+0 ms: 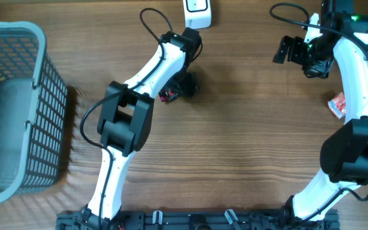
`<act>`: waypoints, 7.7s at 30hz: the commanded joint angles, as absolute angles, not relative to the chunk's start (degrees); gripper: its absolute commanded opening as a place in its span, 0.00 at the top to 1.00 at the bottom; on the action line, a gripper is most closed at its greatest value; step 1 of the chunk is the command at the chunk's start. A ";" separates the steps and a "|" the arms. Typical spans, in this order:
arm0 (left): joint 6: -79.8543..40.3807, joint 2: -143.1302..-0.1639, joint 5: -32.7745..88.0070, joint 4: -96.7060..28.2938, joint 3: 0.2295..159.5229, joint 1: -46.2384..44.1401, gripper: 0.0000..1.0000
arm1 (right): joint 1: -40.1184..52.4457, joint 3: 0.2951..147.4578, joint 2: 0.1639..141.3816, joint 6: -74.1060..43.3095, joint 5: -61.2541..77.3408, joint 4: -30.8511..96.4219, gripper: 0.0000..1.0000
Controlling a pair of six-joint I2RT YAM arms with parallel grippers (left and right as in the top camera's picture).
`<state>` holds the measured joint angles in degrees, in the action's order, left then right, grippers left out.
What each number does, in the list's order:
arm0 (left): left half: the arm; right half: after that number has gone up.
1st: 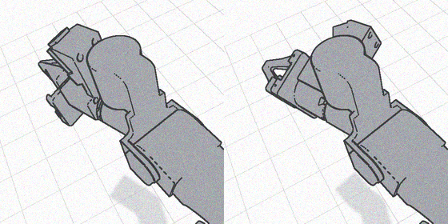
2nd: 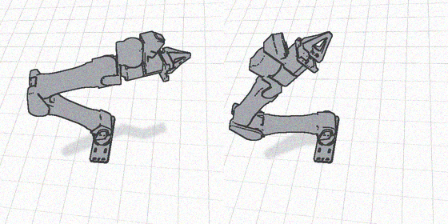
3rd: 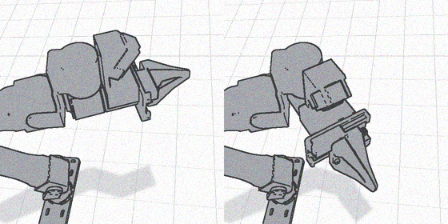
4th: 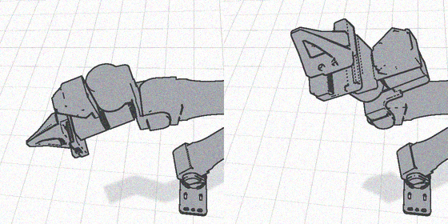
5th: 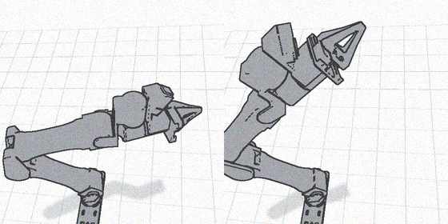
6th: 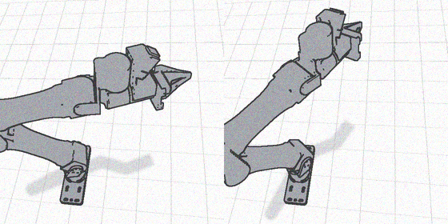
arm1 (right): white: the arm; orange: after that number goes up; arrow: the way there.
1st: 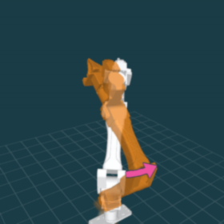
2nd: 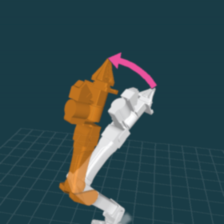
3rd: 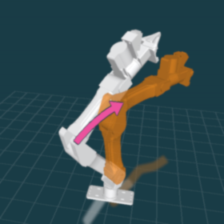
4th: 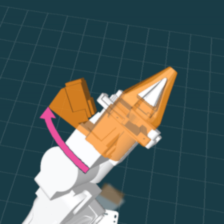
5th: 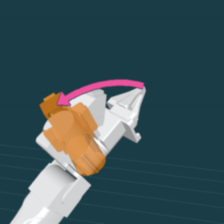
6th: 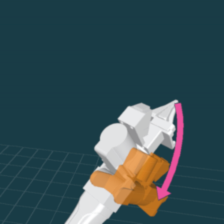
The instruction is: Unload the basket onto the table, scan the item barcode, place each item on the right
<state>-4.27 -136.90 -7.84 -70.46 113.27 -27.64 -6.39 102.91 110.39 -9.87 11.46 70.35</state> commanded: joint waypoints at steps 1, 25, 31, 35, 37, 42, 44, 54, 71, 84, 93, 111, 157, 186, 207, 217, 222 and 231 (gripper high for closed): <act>10.33 -138.23 -2.70 -71.13 113.65 -27.64 0.00 | -5.96 103.59 110.41 -10.55 10.37 70.59 0.00; 5.61 -134.50 -8.69 -76.03 113.65 -34.11 0.00 | -5.96 103.55 110.41 -10.00 9.91 70.52 0.00; 2.22 -129.97 -8.58 -73.93 113.65 -33.87 0.00 | -5.96 103.55 110.41 -9.17 9.91 70.43 0.00; 2.11 -127.04 -8.29 -75.29 113.65 -34.30 0.00 | -5.96 103.55 110.41 -9.17 9.93 70.37 0.00; 3.99 -125.51 -7.94 -75.09 113.65 -34.39 0.00 | -5.96 103.55 110.41 -9.17 9.96 70.37 0.00; 8.12 -125.60 -4.40 -70.11 113.62 -32.88 0.00 | -5.96 103.55 110.41 -9.19 9.96 70.39 0.00; 8.60 -125.60 -3.66 -67.13 113.62 -32.14 0.00 | -5.96 103.55 110.41 -9.17 9.96 70.41 0.00; 8.80 -125.80 -3.33 -61.67 113.43 -27.44 0.00 | -5.96 103.55 110.41 -9.19 9.93 70.61 0.00; 5.98 -131.81 0.62 -59.92 112.51 -26.50 0.00 | -5.96 103.55 110.41 -9.19 9.93 70.83 0.00; -0.60 -134.93 4.97 -59.16 112.38 -26.50 0.00 | -5.96 103.53 110.41 -9.19 9.93 70.83 0.00; -6.87 -135.09 5.06 -57.34 110.80 -26.57 0.00 | -5.96 103.53 110.41 -9.17 9.93 71.16 0.00; -6.46 -135.13 3.36 -52.47 103.33 -26.46 0.31 | -5.96 103.53 110.41 -9.17 9.93 71.24 0.00; -15.73 -134.21 31.33 -57.43 103.53 -24.91 0.87 | -5.96 103.48 110.41 -9.15 9.91 70.85 0.00; -38.50 -128.68 -3.66 -57.19 103.48 -35.48 0.00 | -5.96 103.37 110.41 -8.97 9.91 70.59 0.00; -50.46 -130.74 -7.84 -59.77 103.11 -34.68 0.00 | -5.96 103.37 110.41 -9.19 10.11 70.87 0.00; -59.02 -130.74 -2.61 -60.03 103.11 -36.84 0.00 | -5.96 103.37 110.41 -9.17 10.63 71.00 0.00; -54.30 -130.74 -2.72 -57.63 103.11 -38.35 0.00 | -5.96 103.37 110.41 -9.19 10.66 71.31 0.00; -52.69 -131.00 -2.90 -59.61 103.11 -36.97 0.03 | -5.96 103.37 110.41 -9.17 10.63 71.83 0.00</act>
